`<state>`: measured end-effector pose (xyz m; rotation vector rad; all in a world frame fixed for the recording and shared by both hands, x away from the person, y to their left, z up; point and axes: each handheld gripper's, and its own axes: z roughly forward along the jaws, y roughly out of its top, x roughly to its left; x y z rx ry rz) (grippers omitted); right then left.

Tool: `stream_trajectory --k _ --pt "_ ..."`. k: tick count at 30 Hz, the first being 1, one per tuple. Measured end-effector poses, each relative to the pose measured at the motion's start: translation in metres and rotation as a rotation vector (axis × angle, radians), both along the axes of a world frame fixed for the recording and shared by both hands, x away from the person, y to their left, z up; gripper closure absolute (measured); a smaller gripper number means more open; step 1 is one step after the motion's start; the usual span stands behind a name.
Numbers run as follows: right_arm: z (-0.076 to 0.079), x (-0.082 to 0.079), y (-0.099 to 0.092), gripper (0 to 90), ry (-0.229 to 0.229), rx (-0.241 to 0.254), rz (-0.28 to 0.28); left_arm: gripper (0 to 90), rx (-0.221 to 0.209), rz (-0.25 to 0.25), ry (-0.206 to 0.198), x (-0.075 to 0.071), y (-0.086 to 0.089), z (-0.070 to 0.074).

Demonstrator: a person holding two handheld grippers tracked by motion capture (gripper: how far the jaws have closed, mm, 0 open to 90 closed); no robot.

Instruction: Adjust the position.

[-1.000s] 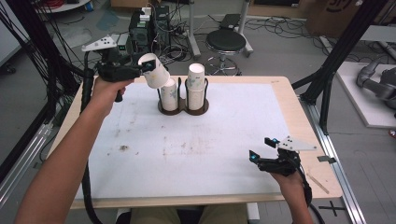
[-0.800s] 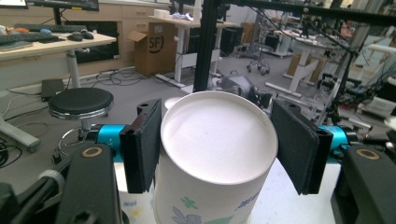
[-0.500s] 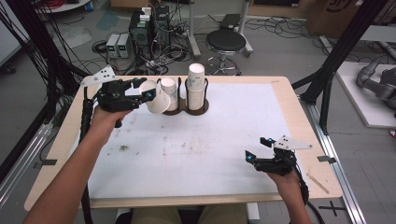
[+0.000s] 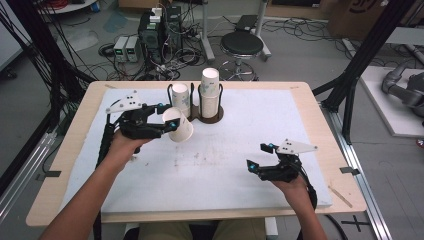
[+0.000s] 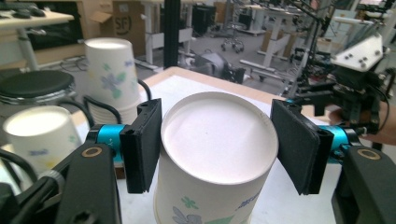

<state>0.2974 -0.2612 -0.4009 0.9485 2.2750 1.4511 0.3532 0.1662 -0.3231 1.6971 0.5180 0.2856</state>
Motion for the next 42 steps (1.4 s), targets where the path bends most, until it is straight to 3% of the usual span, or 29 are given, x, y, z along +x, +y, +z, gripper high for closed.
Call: stream_trajectory --k 7,15,19,27,38,42 --pt "0.006 0.017 0.025 17.3 -0.020 0.013 0.095 36.4 0.016 -0.031 0.005 -0.008 -0.012 -0.010" --pt "0.008 0.030 0.056 17.3 -0.005 0.005 0.192 36.3 0.013 -0.049 0.016 -0.016 -0.022 -0.019" --pt "0.006 0.031 0.060 17.3 -0.021 0.023 0.220 36.3 0.017 -0.062 0.023 -0.016 -0.028 -0.022" --pt "0.008 0.026 0.062 17.2 -0.005 0.048 0.295 36.4 0.032 -0.102 0.030 -0.018 -0.042 -0.027" --pt "0.008 0.023 0.077 17.2 -0.021 0.035 0.360 36.4 0.062 -0.166 0.027 -0.026 -0.057 -0.031" --pt "0.007 0.026 0.087 17.2 -0.021 0.008 0.399 36.5 0.056 -0.182 0.033 -0.027 -0.060 -0.032"
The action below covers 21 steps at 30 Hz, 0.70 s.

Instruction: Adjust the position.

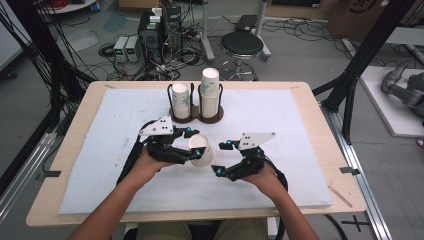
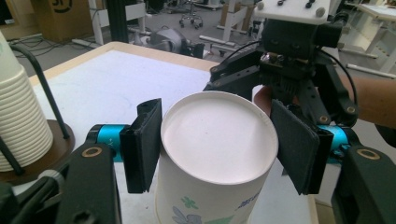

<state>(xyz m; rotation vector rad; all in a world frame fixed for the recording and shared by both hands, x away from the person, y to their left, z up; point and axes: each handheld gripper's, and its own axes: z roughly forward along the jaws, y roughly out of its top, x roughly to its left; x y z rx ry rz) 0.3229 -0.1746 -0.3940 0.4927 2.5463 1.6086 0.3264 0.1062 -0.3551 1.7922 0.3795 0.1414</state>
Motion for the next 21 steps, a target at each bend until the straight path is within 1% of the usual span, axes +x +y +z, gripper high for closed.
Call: stream_trajectory --k 6,8,11,13,15,17,21 --pt "0.000 0.004 0.011 17.2 0.005 -0.001 0.044 36.5 0.003 -0.039 0.016 -0.001 -0.008 -0.001" --pt "-0.001 0.005 0.014 17.3 -0.001 -0.005 0.059 36.6 0.002 -0.047 0.020 -0.001 -0.010 -0.002" --pt "-0.001 0.005 0.015 17.4 -0.006 0.007 0.063 36.6 -0.008 -0.060 0.034 -0.002 -0.013 -0.002" --pt "-0.001 0.005 0.014 20.5 -0.013 0.014 0.073 36.7 -0.023 -0.067 0.043 -0.003 -0.014 -0.002" --pt "-0.001 0.004 0.014 24.6 -0.022 0.015 0.086 36.7 -0.026 -0.071 0.047 -0.004 -0.015 -0.001" --pt "-0.001 0.004 0.015 24.9 -0.029 0.015 0.089 36.8 -0.025 -0.075 0.049 -0.004 -0.016 -0.001" --pt "-0.003 0.003 0.014 26.6 -0.013 0.026 0.095 36.8 -0.021 -0.080 0.054 -0.005 -0.017 -0.002"
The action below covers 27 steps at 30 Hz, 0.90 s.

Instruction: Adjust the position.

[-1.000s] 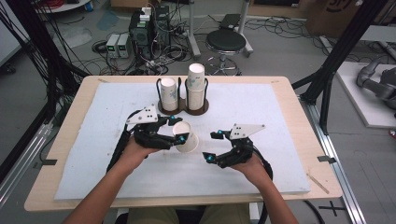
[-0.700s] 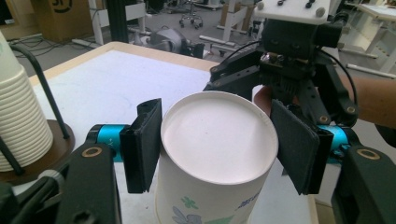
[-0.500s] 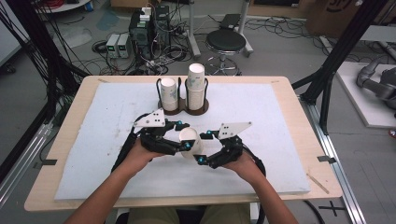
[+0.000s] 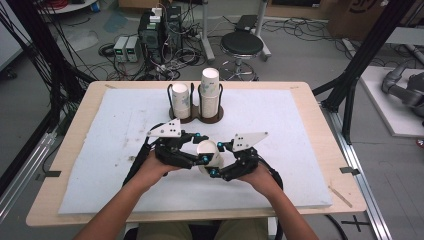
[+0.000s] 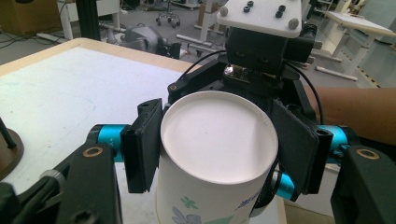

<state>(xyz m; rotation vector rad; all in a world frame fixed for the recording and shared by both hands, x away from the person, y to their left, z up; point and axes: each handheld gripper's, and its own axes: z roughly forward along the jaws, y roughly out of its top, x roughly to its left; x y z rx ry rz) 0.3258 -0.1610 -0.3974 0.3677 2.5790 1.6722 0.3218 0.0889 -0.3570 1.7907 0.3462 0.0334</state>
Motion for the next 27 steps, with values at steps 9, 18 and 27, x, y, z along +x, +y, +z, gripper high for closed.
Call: stream_trajectory --k 9,18,27 --pt "0.001 -0.001 -0.002 31.0 0.005 -0.038 0.019 15.0 0.046 0.032 0.043 -0.001 0.000 -0.002" --pt "0.011 0.000 -0.007 32.3 -0.020 -0.119 0.032 15.0 0.069 0.017 0.031 -0.001 0.014 0.000" --pt "0.023 0.005 -0.003 32.0 -0.019 -0.229 0.087 15.3 0.102 -0.002 0.032 -0.001 0.026 0.001"
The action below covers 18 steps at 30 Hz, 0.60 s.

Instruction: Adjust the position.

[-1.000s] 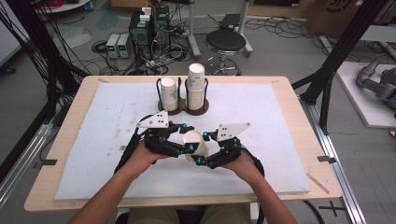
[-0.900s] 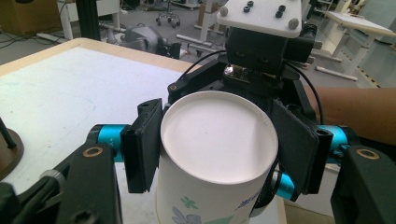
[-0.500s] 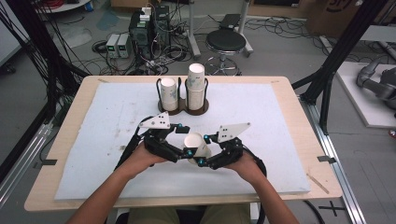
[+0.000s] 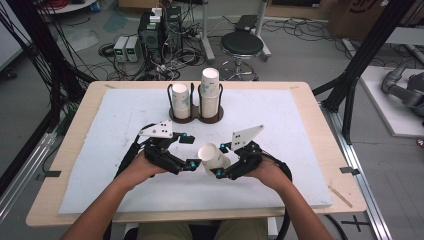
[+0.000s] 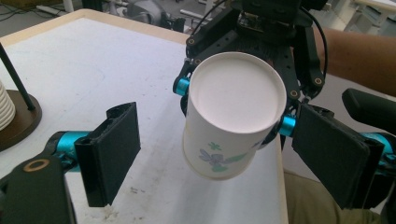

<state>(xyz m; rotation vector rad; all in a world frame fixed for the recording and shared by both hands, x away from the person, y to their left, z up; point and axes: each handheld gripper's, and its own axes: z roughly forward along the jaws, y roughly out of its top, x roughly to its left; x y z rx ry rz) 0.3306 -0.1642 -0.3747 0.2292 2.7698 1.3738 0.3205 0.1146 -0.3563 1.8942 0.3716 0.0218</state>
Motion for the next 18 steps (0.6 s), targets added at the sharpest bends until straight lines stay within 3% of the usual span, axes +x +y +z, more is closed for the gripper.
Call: stream_trajectory --k 18 --pt "0.023 -0.002 0.019 31.9 -0.044 -0.222 0.067 15.7 0.081 -0.063 0.000 -0.003 -0.006 0.002"
